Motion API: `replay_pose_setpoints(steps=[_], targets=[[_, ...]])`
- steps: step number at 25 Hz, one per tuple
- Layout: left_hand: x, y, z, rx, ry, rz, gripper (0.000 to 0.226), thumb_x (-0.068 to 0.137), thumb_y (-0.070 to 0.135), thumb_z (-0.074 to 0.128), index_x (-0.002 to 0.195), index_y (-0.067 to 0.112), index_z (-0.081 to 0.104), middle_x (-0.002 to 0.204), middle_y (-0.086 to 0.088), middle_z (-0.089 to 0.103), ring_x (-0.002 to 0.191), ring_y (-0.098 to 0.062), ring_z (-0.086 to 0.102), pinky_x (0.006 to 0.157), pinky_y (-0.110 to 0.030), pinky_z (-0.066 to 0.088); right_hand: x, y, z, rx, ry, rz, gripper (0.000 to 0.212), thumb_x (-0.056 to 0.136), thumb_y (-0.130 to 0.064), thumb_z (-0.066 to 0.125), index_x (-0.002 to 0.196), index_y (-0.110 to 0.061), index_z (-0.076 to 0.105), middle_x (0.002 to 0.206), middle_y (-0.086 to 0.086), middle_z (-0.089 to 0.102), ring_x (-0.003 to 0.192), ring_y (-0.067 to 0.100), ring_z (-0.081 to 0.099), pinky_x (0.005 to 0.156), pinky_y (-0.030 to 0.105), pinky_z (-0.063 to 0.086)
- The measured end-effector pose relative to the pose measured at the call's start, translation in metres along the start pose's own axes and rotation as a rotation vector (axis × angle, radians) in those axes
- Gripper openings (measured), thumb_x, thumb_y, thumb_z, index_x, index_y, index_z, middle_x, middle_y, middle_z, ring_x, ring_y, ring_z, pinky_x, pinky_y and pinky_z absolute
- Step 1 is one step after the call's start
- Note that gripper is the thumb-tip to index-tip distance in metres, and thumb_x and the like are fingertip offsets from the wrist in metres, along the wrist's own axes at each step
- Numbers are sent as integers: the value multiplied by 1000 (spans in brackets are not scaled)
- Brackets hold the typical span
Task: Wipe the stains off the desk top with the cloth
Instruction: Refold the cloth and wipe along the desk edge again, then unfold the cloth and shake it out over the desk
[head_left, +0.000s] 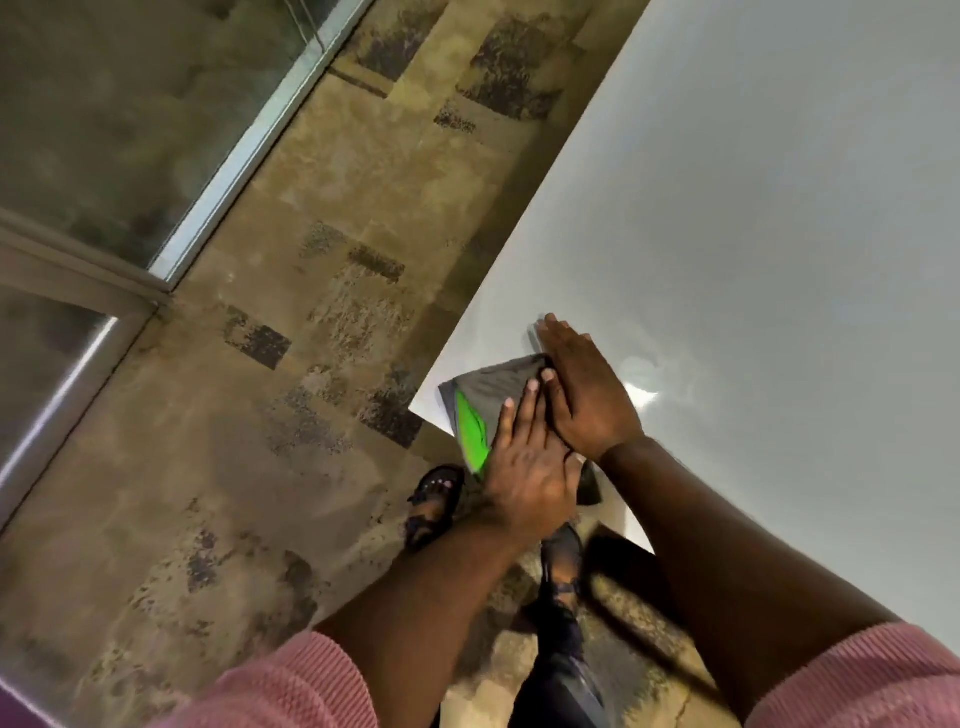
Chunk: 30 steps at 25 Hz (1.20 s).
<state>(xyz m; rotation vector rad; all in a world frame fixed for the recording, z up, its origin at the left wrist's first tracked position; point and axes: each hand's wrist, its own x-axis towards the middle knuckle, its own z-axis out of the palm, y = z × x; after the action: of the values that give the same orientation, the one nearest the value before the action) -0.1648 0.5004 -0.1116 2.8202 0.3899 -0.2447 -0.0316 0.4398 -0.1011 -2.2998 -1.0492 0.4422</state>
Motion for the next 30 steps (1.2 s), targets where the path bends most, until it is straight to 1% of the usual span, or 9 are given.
replay_pose_setpoints(steps=[3, 6, 8, 10, 12, 14, 19, 25, 30], targets=[[-39, -19, -11, -47, -102, 42, 79, 101, 50, 34, 162, 3, 15, 172, -18, 5, 161, -28, -1, 129, -50, 3, -23, -28, 5, -89, -68, 41, 51, 109, -31, 41, 157, -13, 44, 164, 11, 41, 152, 31, 37, 127, 42, 20], [-66, -63, -35, -71, -249, 139, 78, 102, 52, 24, 164, 6, 9, 172, -14, -3, 160, -27, -7, 130, -51, 5, -33, -54, 6, -117, -12, 128, 49, 104, -19, 56, 152, -8, 51, 158, 17, 49, 143, 39, 47, 121, 49, 33], [-64, -88, -57, -105, -251, 174, 68, 105, 47, 25, 163, 11, 21, 173, -9, 9, 160, -26, 9, 128, -51, 18, -32, -63, 3, -84, 7, 234, 53, 95, -5, 64, 147, -7, 56, 154, 16, 53, 139, 40, 50, 117, 47, 38], [-44, -101, -77, -104, -141, 107, 56, 107, 41, 35, 157, 16, 36, 169, -5, 28, 155, -25, 29, 124, -47, 29, -24, -68, -2, -17, -38, 360, 49, 95, 2, 59, 143, -9, 61, 152, 12, 56, 140, 35, 50, 117, 41, 37], [-15, -109, -94, -85, -73, -21, 51, 107, 40, 44, 153, 19, 42, 163, -4, 40, 148, -24, 37, 118, -45, 31, -16, -75, -3, -72, -16, 399, 44, 96, -7, 58, 140, -13, 63, 142, 10, 63, 130, 35, 58, 110, 39, 43], [13, -115, -104, -45, -126, -78, 50, 104, 42, 51, 149, 20, 46, 153, -5, 52, 141, -26, 44, 112, -44, 32, -10, -82, -4, -156, 2, 397, 47, 95, -21, 56, 142, -16, 61, 136, 10, 65, 121, 37, 60, 107, 42, 44], [32, -117, -117, 93, -197, 40, 23, 102, 36, 56, 118, 23, 68, 124, -1, 67, 122, -24, 55, 104, -42, 34, -7, -87, -12, -359, -35, 452, 30, 92, -28, 63, 121, -21, 71, 114, 4, 65, 110, 30, 60, 99, 41, 38], [21, -109, -145, 53, -133, 176, 16, 101, 33, 55, 105, 24, 68, 108, 4, 72, 110, -22, 60, 104, -42, 30, -51, -108, -45, -309, 201, 566, 25, 84, -20, 70, 106, -27, 79, 99, -3, 74, 104, 26, 65, 98, 36, 29], [24, -83, -187, 30, -27, 335, 18, 99, 39, 57, 101, 28, 71, 99, 8, 74, 107, -18, 59, 102, -39, 25, -91, -123, -77, -349, 397, 591, 13, 82, -23, 76, 93, -30, 80, 90, -6, 76, 95, 24, 70, 98, 37, 32]])
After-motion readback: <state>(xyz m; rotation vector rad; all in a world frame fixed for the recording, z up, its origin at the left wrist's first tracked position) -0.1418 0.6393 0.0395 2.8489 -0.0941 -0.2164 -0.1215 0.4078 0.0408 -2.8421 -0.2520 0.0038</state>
